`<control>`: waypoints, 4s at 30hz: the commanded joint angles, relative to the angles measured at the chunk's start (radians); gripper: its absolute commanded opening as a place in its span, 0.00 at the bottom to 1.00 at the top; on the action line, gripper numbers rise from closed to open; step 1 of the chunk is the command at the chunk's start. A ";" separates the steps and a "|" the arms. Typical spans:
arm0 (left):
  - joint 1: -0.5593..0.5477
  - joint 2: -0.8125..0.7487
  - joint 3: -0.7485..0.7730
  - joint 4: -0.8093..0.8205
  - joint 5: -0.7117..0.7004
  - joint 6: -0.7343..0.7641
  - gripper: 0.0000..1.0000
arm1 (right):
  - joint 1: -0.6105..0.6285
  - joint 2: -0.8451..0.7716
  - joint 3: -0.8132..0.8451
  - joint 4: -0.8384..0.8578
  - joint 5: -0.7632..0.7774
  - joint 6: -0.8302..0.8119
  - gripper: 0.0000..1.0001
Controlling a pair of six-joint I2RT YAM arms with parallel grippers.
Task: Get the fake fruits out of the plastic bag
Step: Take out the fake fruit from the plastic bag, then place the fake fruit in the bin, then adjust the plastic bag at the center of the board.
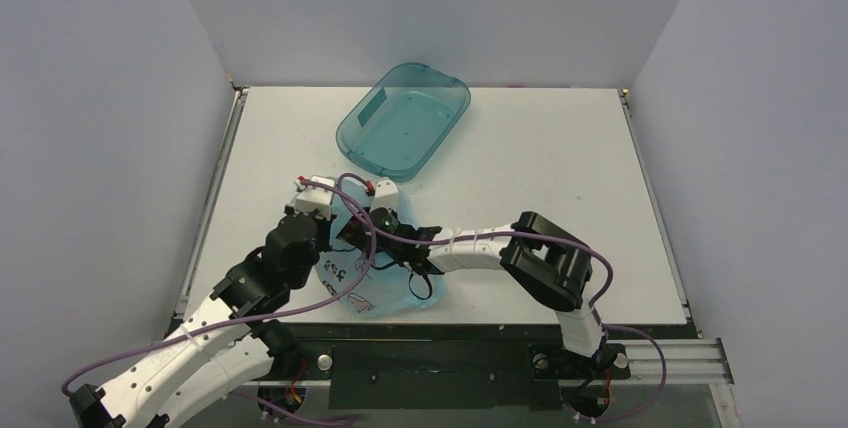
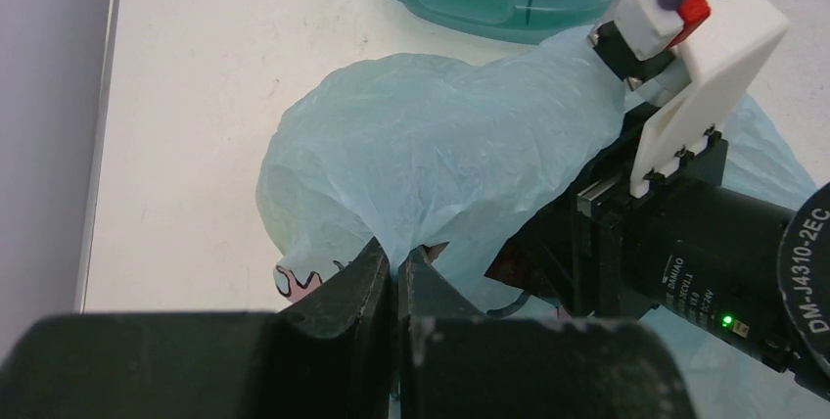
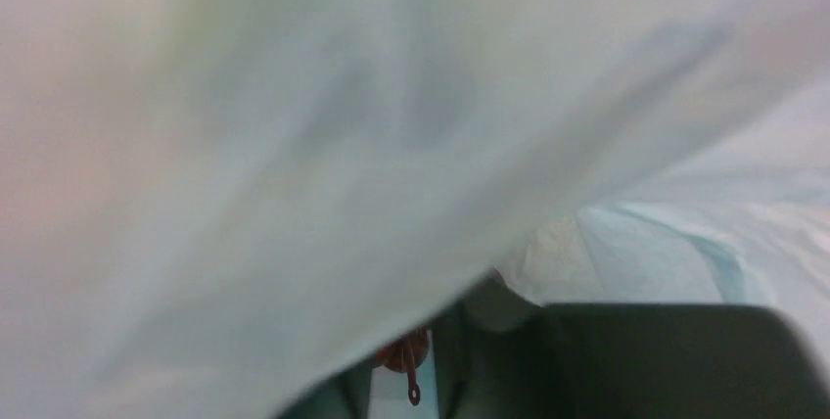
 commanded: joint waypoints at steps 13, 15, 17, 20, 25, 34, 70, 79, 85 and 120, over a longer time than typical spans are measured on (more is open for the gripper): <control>-0.025 0.002 0.039 -0.028 -0.208 -0.055 0.00 | -0.023 -0.240 -0.029 0.063 -0.218 -0.006 0.00; -0.043 -0.008 0.040 -0.029 -0.209 -0.061 0.00 | -0.024 -0.272 -0.038 0.062 -0.212 -0.002 0.00; -0.064 -0.021 0.039 -0.029 -0.216 -0.063 0.00 | -0.022 -0.298 -0.041 0.061 -0.214 0.000 0.00; -0.097 -0.048 0.035 -0.025 -0.253 -0.056 0.00 | -0.012 -0.336 -0.048 0.074 -0.226 -0.001 0.00; -0.148 -0.086 0.030 -0.025 -0.305 -0.051 0.00 | -0.002 -0.391 -0.063 0.065 -0.237 0.024 0.00; -0.155 -0.097 0.032 -0.031 -0.338 -0.043 0.00 | 0.005 -0.580 -0.074 -0.146 -0.304 -0.040 0.00; -0.155 -0.008 0.036 -0.031 -0.361 -0.025 0.00 | -0.410 -0.573 0.149 -0.074 -0.098 -0.219 0.00; -0.156 -0.010 0.027 -0.010 -0.362 -0.007 0.00 | -0.579 -0.154 0.390 0.009 -0.211 -0.082 0.00; -0.155 0.016 0.028 -0.010 -0.362 -0.002 0.00 | -0.601 0.061 0.644 -0.065 -0.169 -0.124 0.00; -0.165 0.024 0.046 -0.042 -0.311 -0.020 0.00 | -0.314 -0.680 -0.195 -0.206 -0.228 -0.164 0.48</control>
